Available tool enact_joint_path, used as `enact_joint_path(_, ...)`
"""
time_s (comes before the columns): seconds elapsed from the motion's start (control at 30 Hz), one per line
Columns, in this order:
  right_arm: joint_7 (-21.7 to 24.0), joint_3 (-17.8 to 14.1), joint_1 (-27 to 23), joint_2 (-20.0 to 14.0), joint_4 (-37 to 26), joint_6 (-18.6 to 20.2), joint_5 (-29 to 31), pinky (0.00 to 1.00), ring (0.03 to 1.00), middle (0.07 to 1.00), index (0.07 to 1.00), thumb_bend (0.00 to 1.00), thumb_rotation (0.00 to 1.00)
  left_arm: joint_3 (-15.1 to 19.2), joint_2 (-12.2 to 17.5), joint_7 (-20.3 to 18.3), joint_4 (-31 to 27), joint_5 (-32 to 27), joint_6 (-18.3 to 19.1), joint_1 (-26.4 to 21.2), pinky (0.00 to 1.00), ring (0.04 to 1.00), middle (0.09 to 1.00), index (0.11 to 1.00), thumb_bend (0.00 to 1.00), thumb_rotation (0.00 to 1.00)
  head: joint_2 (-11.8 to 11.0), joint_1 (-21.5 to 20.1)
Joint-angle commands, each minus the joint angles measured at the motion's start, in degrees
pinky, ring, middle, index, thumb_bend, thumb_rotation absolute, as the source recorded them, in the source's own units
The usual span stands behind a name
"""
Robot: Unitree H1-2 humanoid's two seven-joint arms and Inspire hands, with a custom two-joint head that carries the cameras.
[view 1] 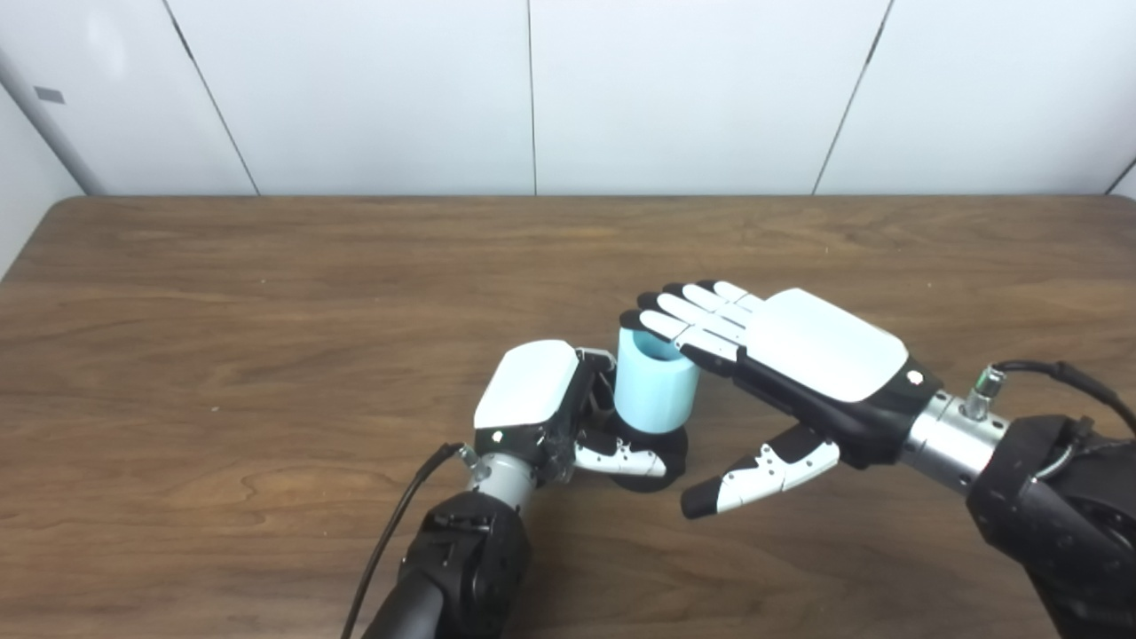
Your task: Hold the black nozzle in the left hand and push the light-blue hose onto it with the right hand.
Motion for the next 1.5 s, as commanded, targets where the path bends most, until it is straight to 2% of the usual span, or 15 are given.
enact_joint_path(0.0,0.9,0.0,-0.3,-0.6,-1.6,-0.3,0.7,1.00,1.000,0.975,0.956,0.65,0.97,-1.2,1.0,-5.5,3.0,-0.5,1.8,2.7,0.49,0.503,0.530,0.463,0.50,0.00,0.0,0.1)
enact_joint_path(0.63,-0.9,-3.2,-2.3,0.0,-1.8,0.4,2.9,1.00,1.000,0.989,0.972,0.65,0.95,-1.3,1.1,-6.0,2.7,-0.2,2.0,2.9,0.48,0.498,0.529,0.466,0.50,0.00,0.2,0.0)
enact_joint_path(1.27,-1.1,-3.0,-1.7,0.5,-3.1,-0.3,2.7,1.00,1.000,0.976,0.962,0.64,0.92,-1.2,1.2,-6.2,2.8,-0.3,2.1,3.0,0.50,0.510,0.529,0.460,0.50,0.00,0.3,0.0)
enact_joint_path(1.47,0.2,-2.4,-1.5,0.6,-4.4,0.2,1.9,1.00,1.000,0.997,0.971,0.64,0.95,-1.2,1.2,-6.6,3.1,0.3,2.3,2.8,0.49,0.494,0.530,0.466,0.50,0.00,0.3,0.0)
